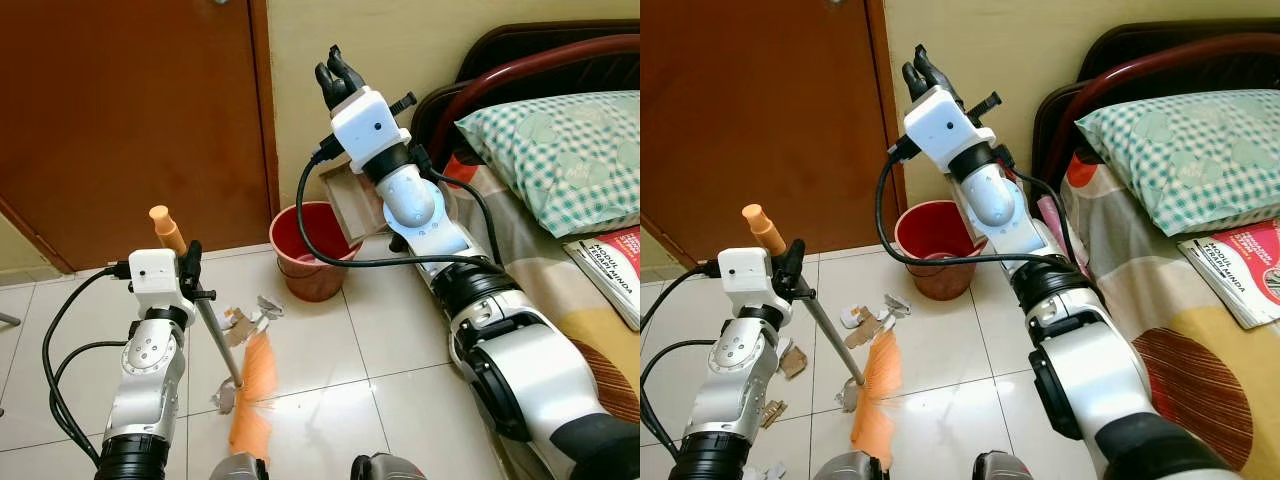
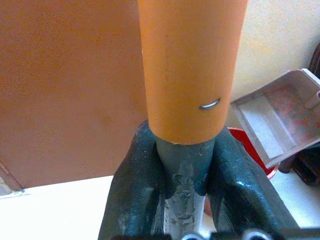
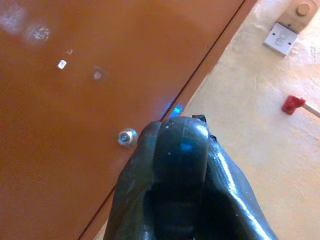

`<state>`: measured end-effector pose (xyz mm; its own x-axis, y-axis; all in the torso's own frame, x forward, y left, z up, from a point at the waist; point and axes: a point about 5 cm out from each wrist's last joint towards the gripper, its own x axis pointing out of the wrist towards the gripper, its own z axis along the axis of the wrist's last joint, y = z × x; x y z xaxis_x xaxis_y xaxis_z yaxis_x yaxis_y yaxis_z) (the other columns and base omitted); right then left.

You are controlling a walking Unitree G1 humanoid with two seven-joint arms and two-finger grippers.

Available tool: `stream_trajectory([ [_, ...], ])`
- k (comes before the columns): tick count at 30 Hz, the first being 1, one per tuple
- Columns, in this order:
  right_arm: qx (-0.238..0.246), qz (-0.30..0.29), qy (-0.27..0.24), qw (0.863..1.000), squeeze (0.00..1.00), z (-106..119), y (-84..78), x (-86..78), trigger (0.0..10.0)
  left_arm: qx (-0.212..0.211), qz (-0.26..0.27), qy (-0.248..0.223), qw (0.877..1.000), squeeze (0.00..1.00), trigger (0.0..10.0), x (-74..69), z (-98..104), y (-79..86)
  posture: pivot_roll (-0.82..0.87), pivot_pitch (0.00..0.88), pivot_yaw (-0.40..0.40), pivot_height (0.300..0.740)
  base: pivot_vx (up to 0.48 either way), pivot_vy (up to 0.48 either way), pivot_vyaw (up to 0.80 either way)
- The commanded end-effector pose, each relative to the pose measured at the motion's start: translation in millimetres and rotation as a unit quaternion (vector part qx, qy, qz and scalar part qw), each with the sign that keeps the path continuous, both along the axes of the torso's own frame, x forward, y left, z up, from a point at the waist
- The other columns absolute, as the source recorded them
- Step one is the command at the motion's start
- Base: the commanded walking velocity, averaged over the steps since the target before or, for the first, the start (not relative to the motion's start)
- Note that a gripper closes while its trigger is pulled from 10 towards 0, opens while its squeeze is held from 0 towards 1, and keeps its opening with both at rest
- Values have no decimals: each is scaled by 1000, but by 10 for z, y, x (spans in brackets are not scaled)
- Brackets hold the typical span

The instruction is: Sweep floor

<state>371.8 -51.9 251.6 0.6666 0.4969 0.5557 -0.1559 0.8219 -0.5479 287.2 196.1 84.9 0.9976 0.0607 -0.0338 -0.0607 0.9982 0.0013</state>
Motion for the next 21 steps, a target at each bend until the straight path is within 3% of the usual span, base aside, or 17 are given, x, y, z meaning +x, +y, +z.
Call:
stream_trajectory([
  [1,24,11,-45,999,0,200,-4,-41,10000,2,-1,15,1000,0,10000,0,-61,-26,-20,57,-40,740,0,0,0],
  [3,47,15,-48,998,0,279,-34,-48,10000,2,-1,14,1000,0,10000,0,-56,-27,-19,57,-41,740,0,0,0],
  [7,136,37,-43,989,0,560,-143,-82,10000,3,0,15,1000,0,10000,-11,-65,-15,-21,55,-44,740,0,0,0],
  [10,160,31,-51,985,0,661,-268,-124,10000,3,0,15,1000,0,10000,-15,-72,-10,-25,54,-41,740,0,0,0],
  [11,220,40,-13,975,0,643,-360,-134,10000,3,-1,15,1000,0,10000,-14,-70,-15,-26,55,-38,740,0,0,0],
  [13,264,54,22,963,0,604,-399,-135,10000,3,-2,15,1000,0,10000,-12,-70,-16,-30,56,-36,740,0,0,0],
  [14,298,69,56,951,0,533,-433,-148,10000,4,-3,16,1000,0,10000,-10,-75,-16,-34,56,-33,740,0,0,0],
  [21,326,56,121,936,0,207,-603,-200,10000,7,-9,17,1000,0,10000,6,-67,-25,-37,61,-23,740,0,0,0],
])
